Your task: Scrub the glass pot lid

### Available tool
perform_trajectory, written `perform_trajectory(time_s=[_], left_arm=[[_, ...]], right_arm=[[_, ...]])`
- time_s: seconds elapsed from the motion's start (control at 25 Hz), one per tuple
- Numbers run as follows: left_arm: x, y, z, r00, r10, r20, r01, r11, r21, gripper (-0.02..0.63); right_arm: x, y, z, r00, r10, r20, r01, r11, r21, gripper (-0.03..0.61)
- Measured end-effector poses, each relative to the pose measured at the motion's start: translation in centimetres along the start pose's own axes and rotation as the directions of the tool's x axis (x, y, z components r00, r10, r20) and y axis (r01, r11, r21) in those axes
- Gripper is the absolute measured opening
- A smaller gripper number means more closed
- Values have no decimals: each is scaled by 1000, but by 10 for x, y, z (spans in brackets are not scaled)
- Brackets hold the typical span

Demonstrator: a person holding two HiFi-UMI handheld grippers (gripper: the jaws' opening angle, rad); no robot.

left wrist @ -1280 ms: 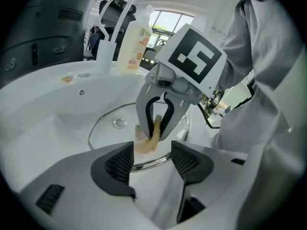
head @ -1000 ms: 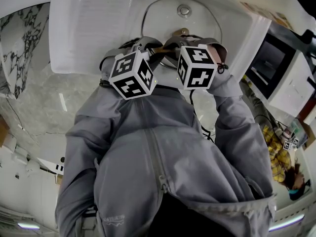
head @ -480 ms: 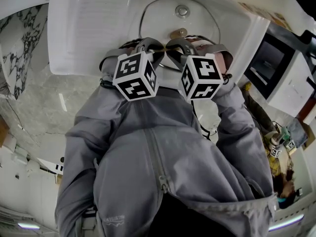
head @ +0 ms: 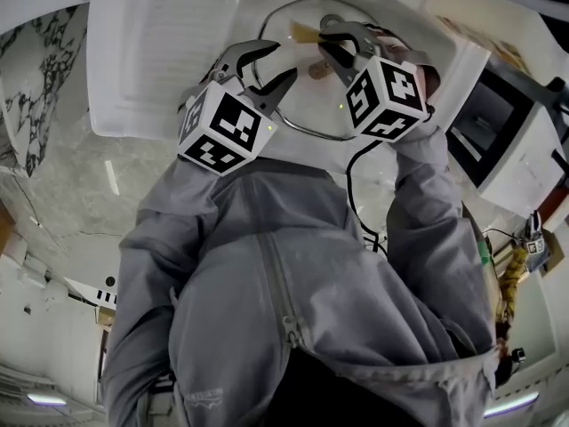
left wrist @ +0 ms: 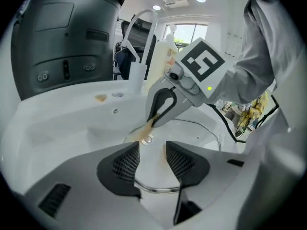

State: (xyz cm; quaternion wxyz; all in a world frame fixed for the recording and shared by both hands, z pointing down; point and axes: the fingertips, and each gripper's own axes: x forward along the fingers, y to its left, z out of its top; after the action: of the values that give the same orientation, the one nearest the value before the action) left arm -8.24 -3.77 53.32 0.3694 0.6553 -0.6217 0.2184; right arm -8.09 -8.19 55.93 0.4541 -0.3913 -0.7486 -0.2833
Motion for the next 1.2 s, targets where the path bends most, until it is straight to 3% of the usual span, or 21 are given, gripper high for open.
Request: perform_trajectory(time_s=[0.2,0.32,0.48,0.72,1.2], left_arm=[[3,5,-29,994,6,-108,-9,1000,-28,152],[7,2,-35,990,-5,-141,-1,999,-37,65],[11,-5,-42,982,-21,-190,17,1000,-22,20],[14,-10,-64,962,-52,-269,50,999,-16,6],[18,-14,-65,962,-47,-269,41,999,-28,6]], right_arm=[[28,-41,-28,989,-128,-75,130,991,16,37],[40,-55,-39,981,-163,-106,165,986,5,37],[56,-58,-53,973,-168,-155,167,986,-25,37],[82,-39,-59,976,-77,-205,69,997,-45,37],[74,33,-44,970,132,-203,-136,991,-9,37]])
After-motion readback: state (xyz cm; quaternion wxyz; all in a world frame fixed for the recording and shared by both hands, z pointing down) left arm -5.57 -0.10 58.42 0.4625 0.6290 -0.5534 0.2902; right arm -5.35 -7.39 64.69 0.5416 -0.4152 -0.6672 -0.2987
